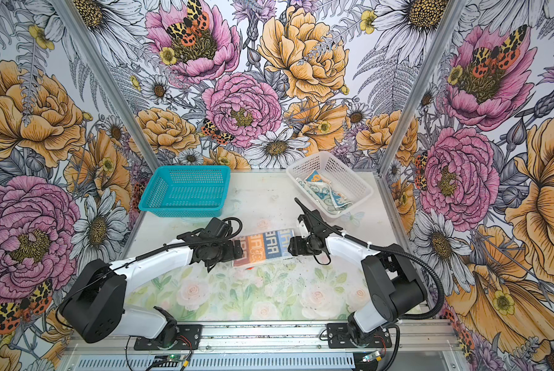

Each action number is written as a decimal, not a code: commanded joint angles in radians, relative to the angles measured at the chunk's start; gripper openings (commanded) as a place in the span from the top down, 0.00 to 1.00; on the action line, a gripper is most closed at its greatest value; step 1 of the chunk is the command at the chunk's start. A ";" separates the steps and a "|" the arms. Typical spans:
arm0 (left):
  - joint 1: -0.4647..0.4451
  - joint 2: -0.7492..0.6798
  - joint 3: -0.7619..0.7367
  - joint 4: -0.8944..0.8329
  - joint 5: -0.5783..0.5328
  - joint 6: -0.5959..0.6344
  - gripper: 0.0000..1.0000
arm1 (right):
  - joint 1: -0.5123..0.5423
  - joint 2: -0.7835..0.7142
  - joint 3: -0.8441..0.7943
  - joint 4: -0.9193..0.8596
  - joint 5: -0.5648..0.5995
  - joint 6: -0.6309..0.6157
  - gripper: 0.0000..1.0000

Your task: Fold and stack the towels

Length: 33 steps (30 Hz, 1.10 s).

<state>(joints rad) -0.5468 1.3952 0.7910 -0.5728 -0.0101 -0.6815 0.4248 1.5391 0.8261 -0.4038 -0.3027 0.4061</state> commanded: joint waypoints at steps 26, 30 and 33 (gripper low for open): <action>-0.043 0.359 0.186 -0.031 -0.025 0.098 0.86 | -0.005 0.092 -0.008 0.159 -0.107 0.066 0.01; -0.030 0.367 0.259 -0.099 -0.062 0.137 0.99 | -0.005 0.095 0.018 0.160 -0.113 0.067 0.01; -0.012 0.364 0.373 -0.190 -0.113 0.187 1.00 | -0.007 0.107 0.064 0.158 -0.121 0.066 0.01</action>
<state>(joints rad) -0.5800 1.7607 1.0847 -0.6746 -0.0414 -0.5522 0.4240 1.6222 0.8364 -0.2718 -0.4038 0.4629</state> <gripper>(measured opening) 0.075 0.992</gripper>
